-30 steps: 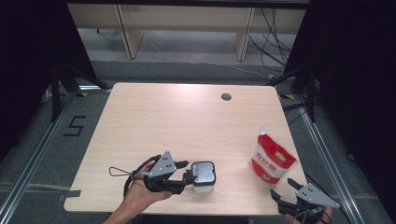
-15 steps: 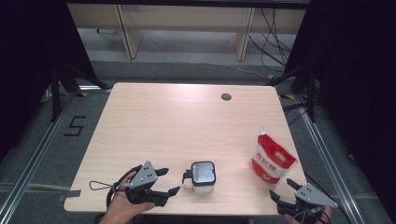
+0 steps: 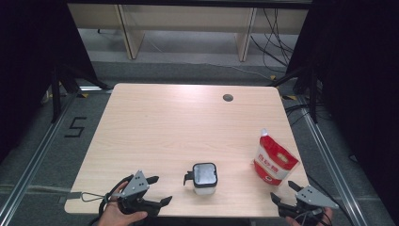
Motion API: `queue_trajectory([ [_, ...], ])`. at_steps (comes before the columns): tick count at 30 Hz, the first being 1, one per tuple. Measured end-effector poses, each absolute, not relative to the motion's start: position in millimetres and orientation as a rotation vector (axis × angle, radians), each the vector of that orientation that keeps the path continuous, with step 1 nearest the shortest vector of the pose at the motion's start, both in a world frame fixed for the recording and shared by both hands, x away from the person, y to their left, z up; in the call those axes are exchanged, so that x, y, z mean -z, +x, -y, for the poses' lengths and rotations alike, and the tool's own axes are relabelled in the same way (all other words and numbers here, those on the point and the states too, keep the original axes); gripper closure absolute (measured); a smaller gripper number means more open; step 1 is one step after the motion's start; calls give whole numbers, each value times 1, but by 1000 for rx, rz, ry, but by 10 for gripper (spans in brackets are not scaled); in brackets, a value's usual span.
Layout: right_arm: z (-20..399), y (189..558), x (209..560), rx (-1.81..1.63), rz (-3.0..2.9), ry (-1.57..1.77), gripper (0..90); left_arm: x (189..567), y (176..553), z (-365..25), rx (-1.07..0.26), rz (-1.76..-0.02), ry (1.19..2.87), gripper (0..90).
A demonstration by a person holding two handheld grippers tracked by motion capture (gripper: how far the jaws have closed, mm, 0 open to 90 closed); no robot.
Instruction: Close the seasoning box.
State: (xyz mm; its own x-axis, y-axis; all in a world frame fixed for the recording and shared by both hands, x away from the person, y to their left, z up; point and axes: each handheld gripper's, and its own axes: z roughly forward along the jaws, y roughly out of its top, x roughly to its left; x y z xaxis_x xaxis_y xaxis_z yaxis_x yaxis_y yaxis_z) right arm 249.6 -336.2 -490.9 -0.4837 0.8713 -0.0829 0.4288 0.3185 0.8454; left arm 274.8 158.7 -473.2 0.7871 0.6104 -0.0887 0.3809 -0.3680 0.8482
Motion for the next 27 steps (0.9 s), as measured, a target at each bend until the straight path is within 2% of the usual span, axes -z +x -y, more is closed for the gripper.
queue_trajectory([
  [8, 335, 249, 492, -1066, -2085, 1180, 202, 484, 268, -166, -253, -778, 1981, 155],
  [27, 335, 249, 494, -1063, -2078, 1217, 189, 484, 269, -167, -281, -791, 1969, 155],
])
